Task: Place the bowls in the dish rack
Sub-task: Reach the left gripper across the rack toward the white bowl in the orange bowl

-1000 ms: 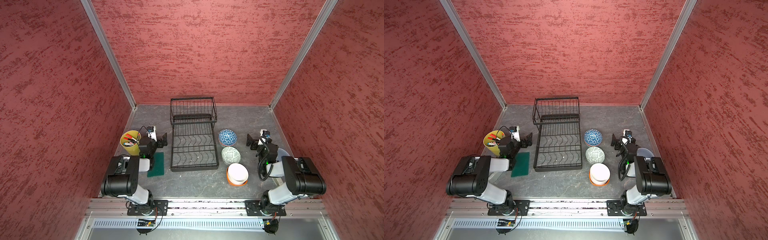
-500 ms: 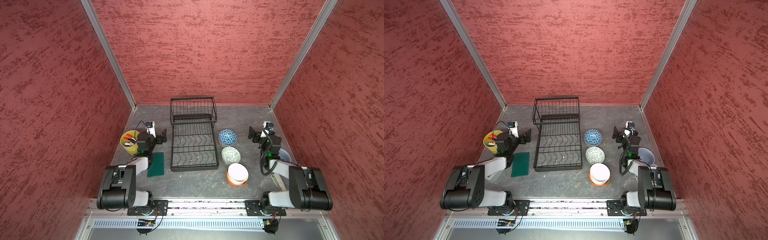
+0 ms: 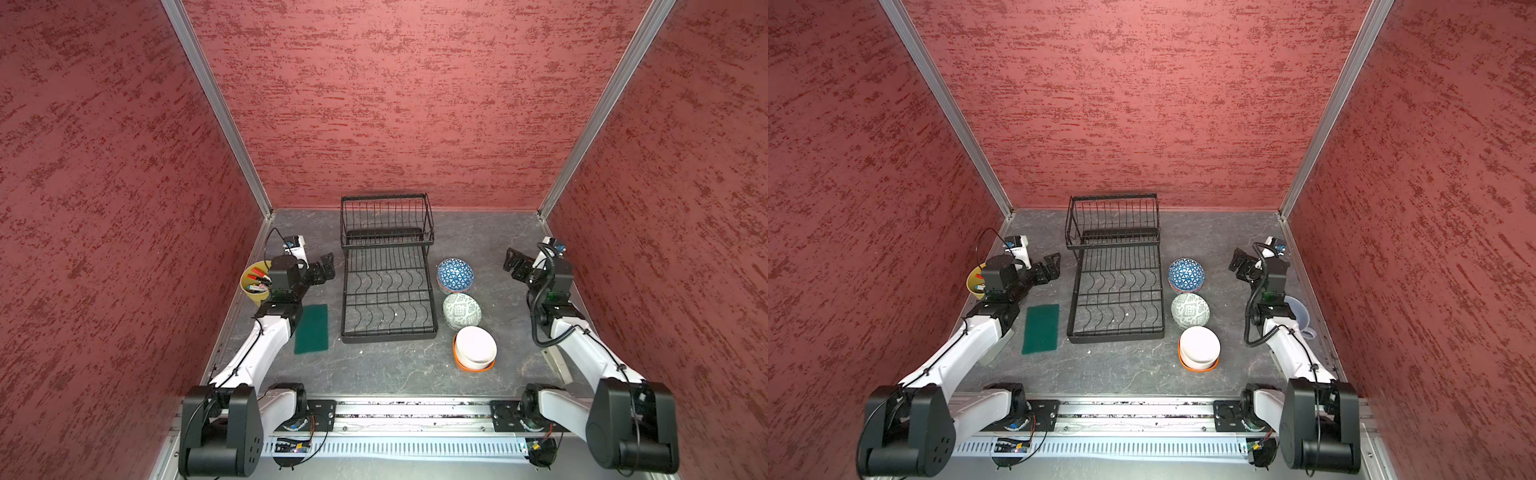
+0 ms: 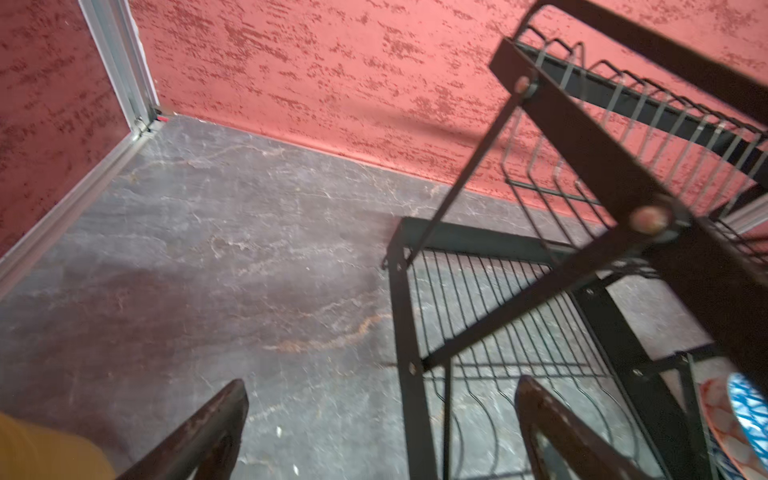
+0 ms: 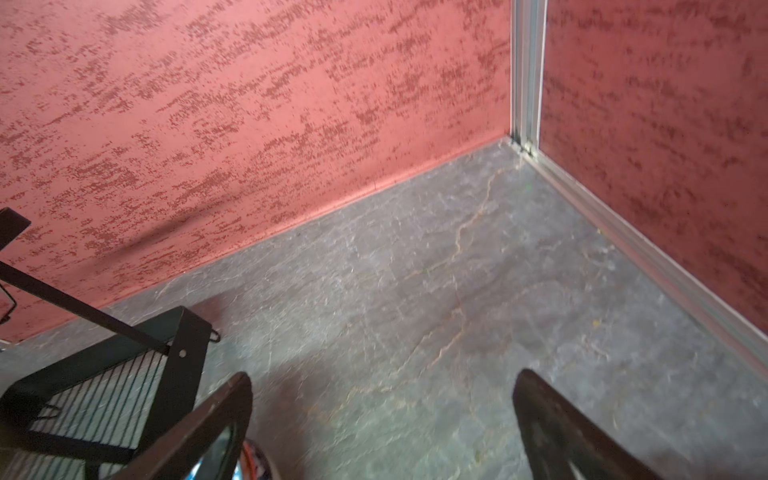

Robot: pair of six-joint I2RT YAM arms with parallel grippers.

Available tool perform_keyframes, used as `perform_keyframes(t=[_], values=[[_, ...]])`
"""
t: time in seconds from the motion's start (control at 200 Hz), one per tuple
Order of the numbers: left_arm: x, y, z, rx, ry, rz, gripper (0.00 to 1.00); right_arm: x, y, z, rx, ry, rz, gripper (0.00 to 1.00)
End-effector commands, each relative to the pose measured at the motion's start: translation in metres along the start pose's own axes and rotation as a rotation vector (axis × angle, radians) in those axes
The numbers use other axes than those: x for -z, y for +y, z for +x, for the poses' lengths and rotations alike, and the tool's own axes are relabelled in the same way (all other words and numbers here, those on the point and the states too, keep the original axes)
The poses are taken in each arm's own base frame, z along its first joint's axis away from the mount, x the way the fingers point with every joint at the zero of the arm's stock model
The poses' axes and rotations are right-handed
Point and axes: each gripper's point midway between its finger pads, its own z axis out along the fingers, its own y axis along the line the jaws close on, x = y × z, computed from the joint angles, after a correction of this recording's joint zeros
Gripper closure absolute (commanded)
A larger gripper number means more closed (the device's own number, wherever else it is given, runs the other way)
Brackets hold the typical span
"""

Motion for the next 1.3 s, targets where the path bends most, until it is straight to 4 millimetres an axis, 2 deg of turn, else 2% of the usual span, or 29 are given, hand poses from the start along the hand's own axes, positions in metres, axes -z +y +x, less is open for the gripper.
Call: perform_keyframes(t=[0.0, 0.2, 0.376, 0.636, 0.832, 1.012, 1.177, 1.292], values=[[0.012, -0.014, 0.021, 0.002, 0.097, -0.010, 0.01, 0.006, 0.000, 0.019, -0.070, 0.144, 0.025, 0.02], [0.029, -0.048, 0.039, -0.016, 0.157, 0.047, 0.01, 0.007, 0.012, 0.043, -0.105, 0.318, 0.021, 0.03], [0.035, -0.083, 0.058, -0.014, 0.226, 0.140, 0.00, 0.013, 0.024, 0.064, -0.085, 0.441, 0.028, 0.03], [0.038, -0.134, 0.084, -0.018, 0.343, 0.239, 0.01, 0.040, 0.050, 0.089, -0.057, 0.566, -0.019, 0.04], [0.040, -0.169, 0.104, -0.068, 0.426, 0.275, 0.01, 0.056, 0.040, 0.106, -0.053, 0.618, 0.023, 0.04], [0.047, -0.214, 0.128, -0.119, 0.519, 0.353, 0.00, 0.051, 0.031, 0.127, -0.057, 0.675, 0.055, 0.04], [0.069, -0.257, 0.148, -0.203, 0.641, 0.422, 0.00, 0.044, 0.021, 0.135, -0.040, 0.694, 0.111, 0.02], [0.086, -0.278, 0.160, -0.226, 0.743, 0.447, 0.00, 0.039, 0.009, 0.128, -0.025, 0.657, 0.175, 0.02]])
